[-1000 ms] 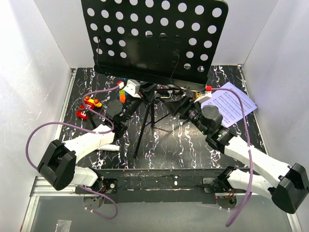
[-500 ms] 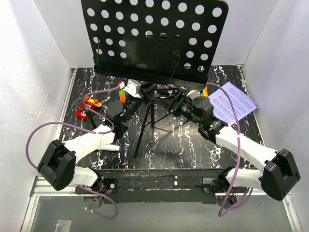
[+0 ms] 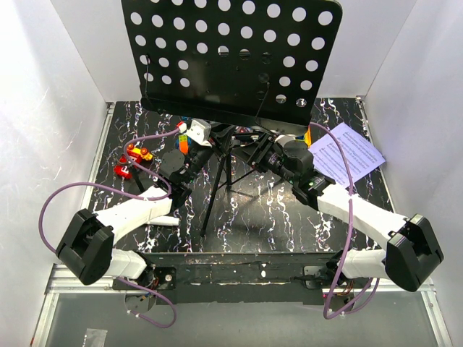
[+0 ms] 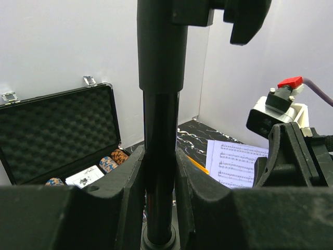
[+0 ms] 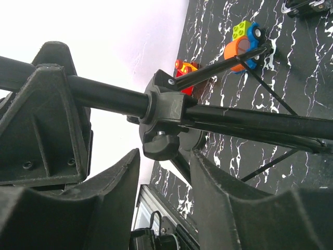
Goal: Pack up the instrument practice props
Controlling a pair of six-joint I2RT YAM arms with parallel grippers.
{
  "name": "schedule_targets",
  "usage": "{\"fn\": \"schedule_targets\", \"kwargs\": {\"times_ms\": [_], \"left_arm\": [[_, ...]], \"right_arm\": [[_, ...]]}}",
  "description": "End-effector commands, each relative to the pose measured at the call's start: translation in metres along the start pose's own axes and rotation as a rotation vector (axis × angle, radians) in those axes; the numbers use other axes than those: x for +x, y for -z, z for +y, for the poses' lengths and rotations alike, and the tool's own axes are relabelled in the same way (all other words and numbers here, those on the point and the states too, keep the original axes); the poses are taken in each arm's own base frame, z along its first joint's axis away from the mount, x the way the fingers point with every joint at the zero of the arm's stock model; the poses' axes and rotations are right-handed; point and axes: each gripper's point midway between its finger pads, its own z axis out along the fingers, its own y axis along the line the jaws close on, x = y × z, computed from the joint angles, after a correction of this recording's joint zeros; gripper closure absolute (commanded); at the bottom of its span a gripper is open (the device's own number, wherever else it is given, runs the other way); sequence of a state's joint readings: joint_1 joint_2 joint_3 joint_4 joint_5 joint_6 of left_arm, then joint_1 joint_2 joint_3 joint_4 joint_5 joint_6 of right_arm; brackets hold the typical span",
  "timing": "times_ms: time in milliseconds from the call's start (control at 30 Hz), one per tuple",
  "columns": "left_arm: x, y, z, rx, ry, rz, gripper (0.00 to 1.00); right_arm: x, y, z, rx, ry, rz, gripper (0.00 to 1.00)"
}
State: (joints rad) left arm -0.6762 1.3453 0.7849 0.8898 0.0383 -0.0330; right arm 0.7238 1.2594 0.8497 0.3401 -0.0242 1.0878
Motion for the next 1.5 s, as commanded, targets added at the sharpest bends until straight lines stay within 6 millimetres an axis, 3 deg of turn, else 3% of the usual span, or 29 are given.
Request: {"fn": "schedule_targets", "kwargs": {"times_ms": [0,100,267,333,400,433,667,867,1200,1300,1467], "left_arm": [[0.026,0.007,-0.007,0.019,0.008,0.115,1.0],[0.025,0.007,-0.006,0.016,0.007,0.113,1.0],[0.028,0.009,-0.008,0.022,0.01,0.121,1.0],[0.028,0.009,-0.007,0.022,0.009,0.123,1.0],[0.027,0.009,-0.007,0.022,0.007,0.123,1.0],[0.028,0.009,-0.009,0.026,0.009,0.124,1.0],[0.034,0.011,-0.009,0.027,0.015,0.14,1.0],[0.042,0.014,-0.008,0.019,0.018,0.155,1.0],[0.054,0.014,-0.007,0.012,0.035,0.173,1.0],[0.06,0.014,-0.007,0.006,0.042,0.181,1.0],[0.064,0.016,-0.005,0.002,0.038,0.194,1.0]], "right_arm": [[-0.019,-0.005,0.031,-0.076,0.02,-0.054,0.53],[-0.016,-0.008,0.033,-0.093,0.023,-0.034,0.64],[-0.01,-0.011,0.034,-0.103,0.024,-0.002,0.68],[-0.009,-0.012,0.035,-0.115,0.033,0.001,0.78],[-0.011,-0.011,0.038,-0.145,0.083,-0.013,0.97],[-0.012,-0.011,0.041,-0.163,0.124,-0.025,0.99],[-0.012,-0.007,0.042,-0.173,0.885,-0.224,0.99],[-0.01,-0.004,0.046,-0.131,1.398,-0.337,0.99],[0.017,0.002,0.052,-0.039,2.226,-0.508,0.99],[0.028,0.0,0.043,-0.035,2.286,-0.495,0.99],[0.017,0.006,0.047,0.019,2.254,-0.543,0.99]]}}
